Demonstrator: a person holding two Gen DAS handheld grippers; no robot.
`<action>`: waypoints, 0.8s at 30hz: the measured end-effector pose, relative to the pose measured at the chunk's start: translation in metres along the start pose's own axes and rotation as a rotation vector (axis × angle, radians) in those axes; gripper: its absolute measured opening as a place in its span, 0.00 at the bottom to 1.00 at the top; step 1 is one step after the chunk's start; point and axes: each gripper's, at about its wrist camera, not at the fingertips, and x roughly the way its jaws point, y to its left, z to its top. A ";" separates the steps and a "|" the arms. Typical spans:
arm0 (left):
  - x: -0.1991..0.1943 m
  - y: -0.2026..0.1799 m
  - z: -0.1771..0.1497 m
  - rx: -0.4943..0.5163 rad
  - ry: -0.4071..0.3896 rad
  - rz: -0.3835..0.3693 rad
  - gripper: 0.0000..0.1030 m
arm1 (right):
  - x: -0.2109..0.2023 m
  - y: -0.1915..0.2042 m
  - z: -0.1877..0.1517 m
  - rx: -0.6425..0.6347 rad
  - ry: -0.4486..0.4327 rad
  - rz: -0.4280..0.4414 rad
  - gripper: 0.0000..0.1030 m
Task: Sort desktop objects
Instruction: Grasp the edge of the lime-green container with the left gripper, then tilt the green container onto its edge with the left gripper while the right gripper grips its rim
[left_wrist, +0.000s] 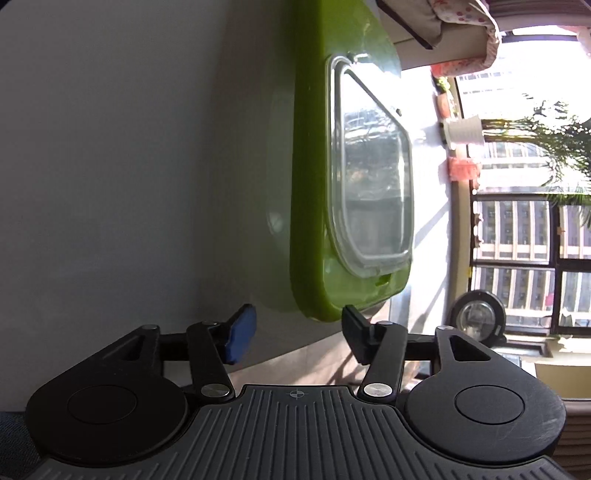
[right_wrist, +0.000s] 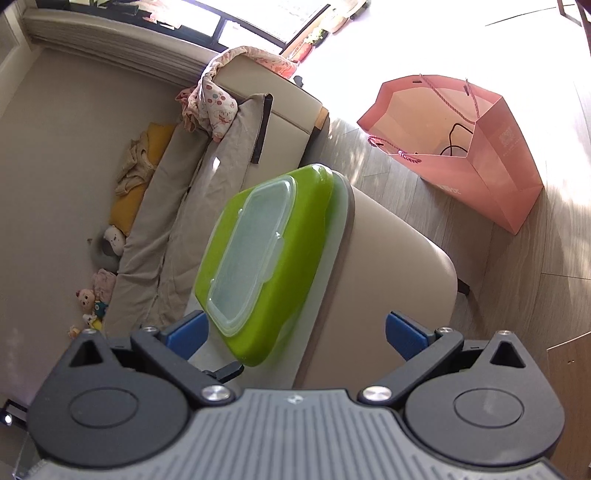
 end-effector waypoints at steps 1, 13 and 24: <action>-0.004 0.000 0.005 -0.021 -0.053 -0.041 0.96 | 0.003 -0.004 0.005 0.044 0.011 0.043 1.00; 0.042 0.008 0.002 -0.029 -0.076 -0.176 1.00 | 0.019 -0.021 0.023 0.178 0.028 0.261 0.97; 0.051 0.009 0.016 -0.072 -0.046 -0.084 0.40 | 0.030 -0.034 0.009 0.174 0.039 0.261 0.98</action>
